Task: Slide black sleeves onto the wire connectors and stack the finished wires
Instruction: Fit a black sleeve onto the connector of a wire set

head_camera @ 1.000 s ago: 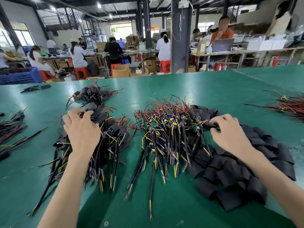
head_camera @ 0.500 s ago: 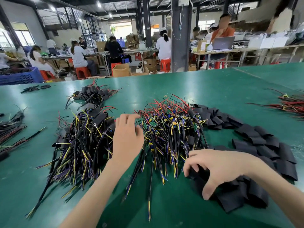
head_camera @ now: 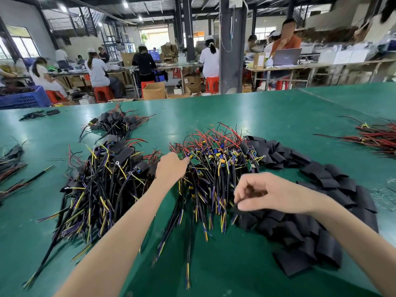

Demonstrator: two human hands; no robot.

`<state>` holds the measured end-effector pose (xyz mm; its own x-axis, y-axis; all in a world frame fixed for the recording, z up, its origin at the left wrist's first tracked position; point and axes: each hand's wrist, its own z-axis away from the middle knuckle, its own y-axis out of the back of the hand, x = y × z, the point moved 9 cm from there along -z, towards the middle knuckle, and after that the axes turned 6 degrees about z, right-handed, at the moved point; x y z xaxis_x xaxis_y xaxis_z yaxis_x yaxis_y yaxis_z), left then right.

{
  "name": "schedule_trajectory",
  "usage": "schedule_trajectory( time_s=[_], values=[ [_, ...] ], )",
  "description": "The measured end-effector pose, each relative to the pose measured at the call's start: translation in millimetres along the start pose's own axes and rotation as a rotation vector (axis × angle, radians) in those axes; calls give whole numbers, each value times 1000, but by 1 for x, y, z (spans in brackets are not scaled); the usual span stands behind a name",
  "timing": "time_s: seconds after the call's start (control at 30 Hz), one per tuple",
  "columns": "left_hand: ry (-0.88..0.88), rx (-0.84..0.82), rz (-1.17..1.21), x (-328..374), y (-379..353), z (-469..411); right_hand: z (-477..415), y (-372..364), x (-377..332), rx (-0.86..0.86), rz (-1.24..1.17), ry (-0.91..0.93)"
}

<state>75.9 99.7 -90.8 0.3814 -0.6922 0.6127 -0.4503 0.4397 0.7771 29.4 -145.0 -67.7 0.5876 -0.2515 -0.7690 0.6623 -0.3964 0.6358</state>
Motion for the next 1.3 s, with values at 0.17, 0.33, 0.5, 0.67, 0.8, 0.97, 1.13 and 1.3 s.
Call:
schedule_trajectory(
  time_s=[0.17, 0.33, 0.5, 0.67, 0.8, 0.97, 1.13, 1.3],
  values=[
    [242, -166, 485, -15, -13, -11, -2, 30, 21, 415, -36, -38],
    [385, -224, 800, -17, -21, -8, -5, 30, 15, 513, 419, 11],
    [439, -184, 989, -14, -22, -4, -11, 19, 23, 389, 713, -18],
    [303, -141, 1061, 16, 3, 4, -16, 12, 38, 189, 1014, -123],
    [-26, -69, 877, 57, 48, 18, -12, 9, 38, 172, 956, -132],
    [-415, 43, 579, 103, 106, 46, -9, 19, 29, 315, 756, -147],
    [-693, 258, 259, 106, 136, 88, -7, 36, 22, 495, 619, -138],
    [-612, 317, 348, 59, 112, 103, -3, 32, 17, 539, 645, -70]
  ],
)
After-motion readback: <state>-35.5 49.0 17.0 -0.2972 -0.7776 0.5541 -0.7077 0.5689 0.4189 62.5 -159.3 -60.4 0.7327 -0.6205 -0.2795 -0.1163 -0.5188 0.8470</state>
